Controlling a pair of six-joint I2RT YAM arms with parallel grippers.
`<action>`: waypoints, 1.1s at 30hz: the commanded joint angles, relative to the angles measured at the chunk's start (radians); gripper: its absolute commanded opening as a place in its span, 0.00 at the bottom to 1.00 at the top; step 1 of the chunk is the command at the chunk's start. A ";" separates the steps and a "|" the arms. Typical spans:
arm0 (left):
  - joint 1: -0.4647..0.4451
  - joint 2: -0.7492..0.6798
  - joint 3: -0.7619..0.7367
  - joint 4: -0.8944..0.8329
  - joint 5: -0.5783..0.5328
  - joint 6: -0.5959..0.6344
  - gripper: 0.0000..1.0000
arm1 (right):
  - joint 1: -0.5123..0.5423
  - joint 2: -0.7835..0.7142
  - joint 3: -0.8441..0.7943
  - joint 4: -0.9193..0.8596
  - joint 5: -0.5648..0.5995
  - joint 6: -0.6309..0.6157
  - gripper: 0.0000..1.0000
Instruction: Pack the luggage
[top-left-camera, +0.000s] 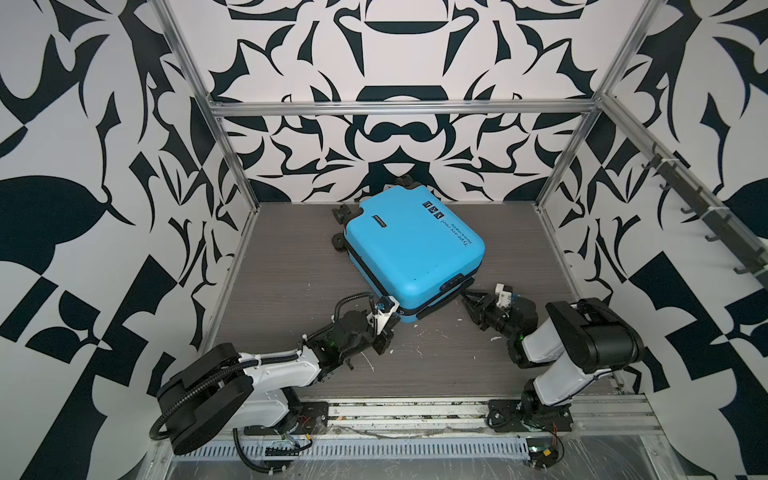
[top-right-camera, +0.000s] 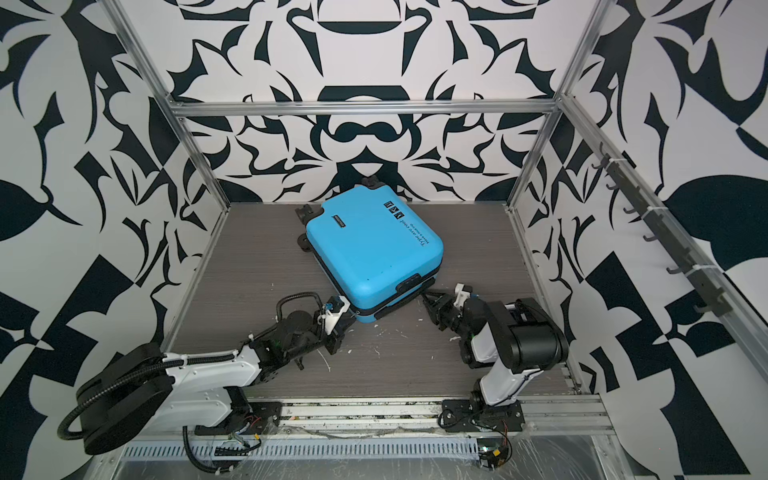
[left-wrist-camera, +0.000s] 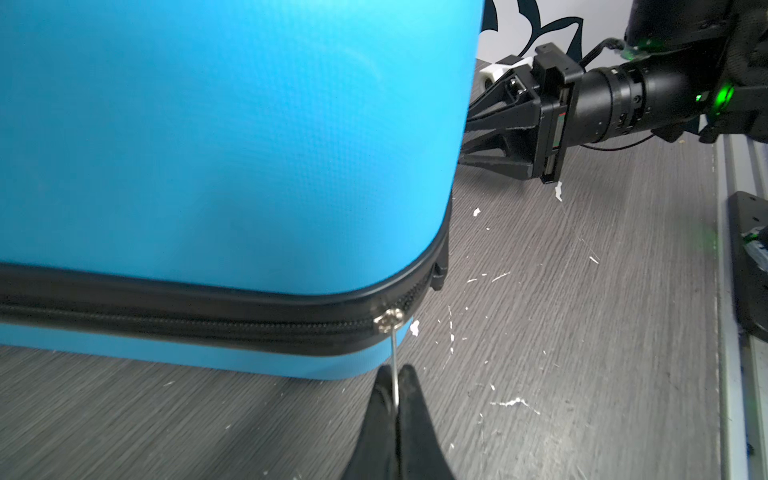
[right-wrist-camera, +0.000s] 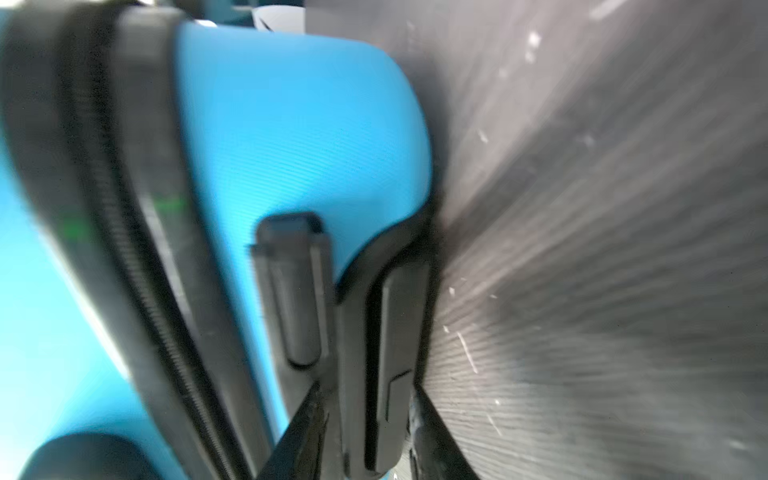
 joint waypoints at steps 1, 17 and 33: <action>-0.008 -0.026 0.008 -0.004 0.016 0.005 0.00 | 0.006 -0.065 0.022 0.105 0.016 -0.039 0.35; -0.008 -0.015 0.011 -0.001 0.020 0.003 0.00 | 0.032 0.012 0.060 0.107 0.048 -0.029 0.46; -0.008 -0.001 0.011 0.008 0.018 0.005 0.00 | 0.033 0.051 -0.008 0.105 0.062 -0.003 0.46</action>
